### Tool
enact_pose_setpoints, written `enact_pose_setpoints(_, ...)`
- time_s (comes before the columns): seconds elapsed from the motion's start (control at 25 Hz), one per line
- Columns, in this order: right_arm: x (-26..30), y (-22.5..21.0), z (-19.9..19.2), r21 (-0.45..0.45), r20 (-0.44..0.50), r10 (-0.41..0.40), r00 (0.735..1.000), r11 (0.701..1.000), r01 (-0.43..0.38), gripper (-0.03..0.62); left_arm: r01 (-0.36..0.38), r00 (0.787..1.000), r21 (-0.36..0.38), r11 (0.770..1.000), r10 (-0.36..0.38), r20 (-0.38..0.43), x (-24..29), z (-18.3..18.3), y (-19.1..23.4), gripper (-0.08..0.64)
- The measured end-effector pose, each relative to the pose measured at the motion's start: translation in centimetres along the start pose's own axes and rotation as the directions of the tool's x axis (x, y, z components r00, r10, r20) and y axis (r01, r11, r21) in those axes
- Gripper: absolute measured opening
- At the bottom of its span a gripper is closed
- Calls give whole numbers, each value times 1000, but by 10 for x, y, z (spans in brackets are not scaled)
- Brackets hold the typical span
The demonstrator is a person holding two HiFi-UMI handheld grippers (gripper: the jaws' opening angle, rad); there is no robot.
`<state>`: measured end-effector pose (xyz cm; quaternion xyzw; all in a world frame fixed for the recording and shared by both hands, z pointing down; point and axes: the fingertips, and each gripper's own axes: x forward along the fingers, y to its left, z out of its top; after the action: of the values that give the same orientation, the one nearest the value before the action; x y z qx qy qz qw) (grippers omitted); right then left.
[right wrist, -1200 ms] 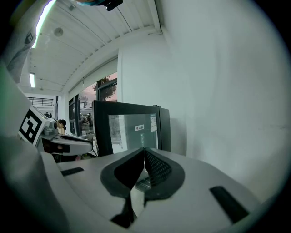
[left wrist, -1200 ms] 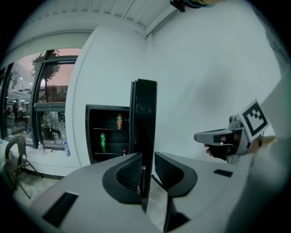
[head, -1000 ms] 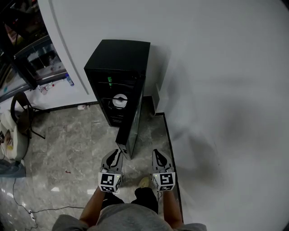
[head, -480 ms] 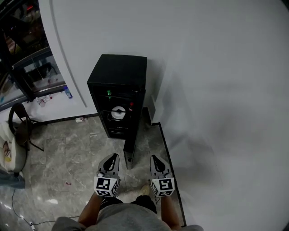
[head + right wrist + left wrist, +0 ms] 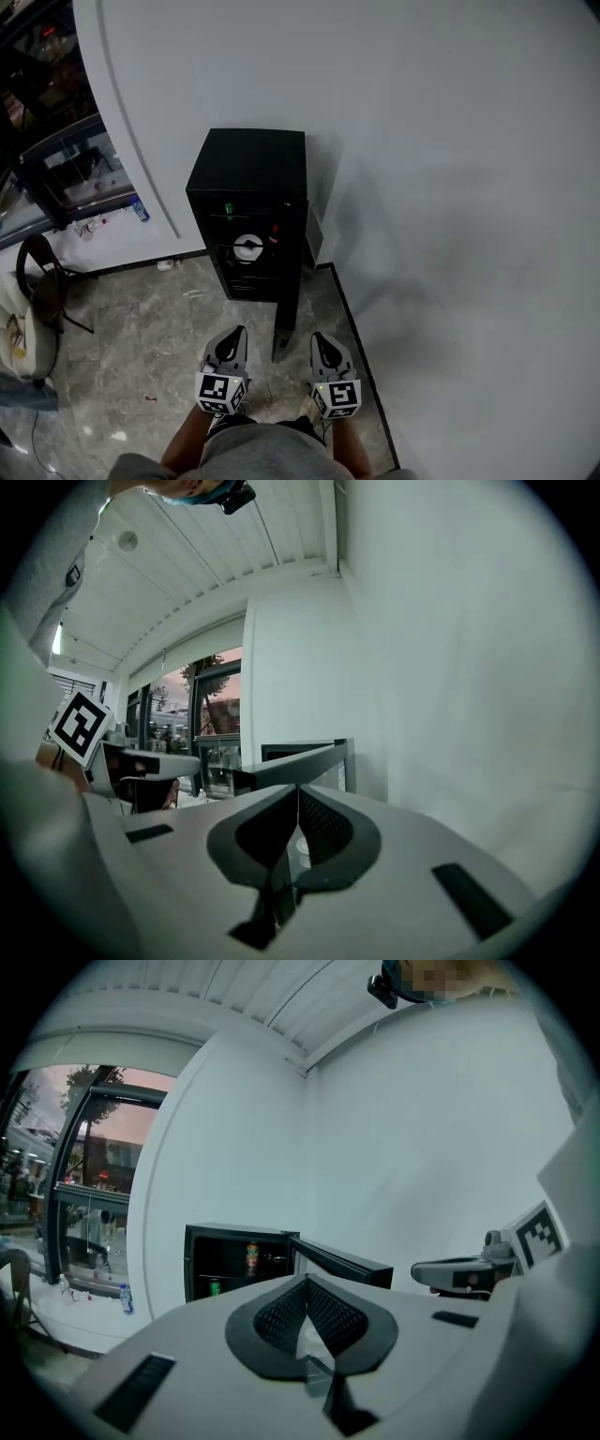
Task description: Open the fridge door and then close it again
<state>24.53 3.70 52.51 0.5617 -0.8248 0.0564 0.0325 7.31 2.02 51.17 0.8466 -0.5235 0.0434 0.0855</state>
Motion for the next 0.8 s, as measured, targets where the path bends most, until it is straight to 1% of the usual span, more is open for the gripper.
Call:
enact_pose_setpoints(0.28, 6, 11, -1, 3, 1, -10, 1000, 1000, 10, 25, 19, 1000, -1, 1000, -19, -7, -4, -3, 11, 3)
enact_pose_setpoints(0.8, 10, 15, -1, -2, -10, -6, 1000, 1000, 6, 25, 11, 1000, -14, 1000, -11, 9, -3, 0, 19, 3)
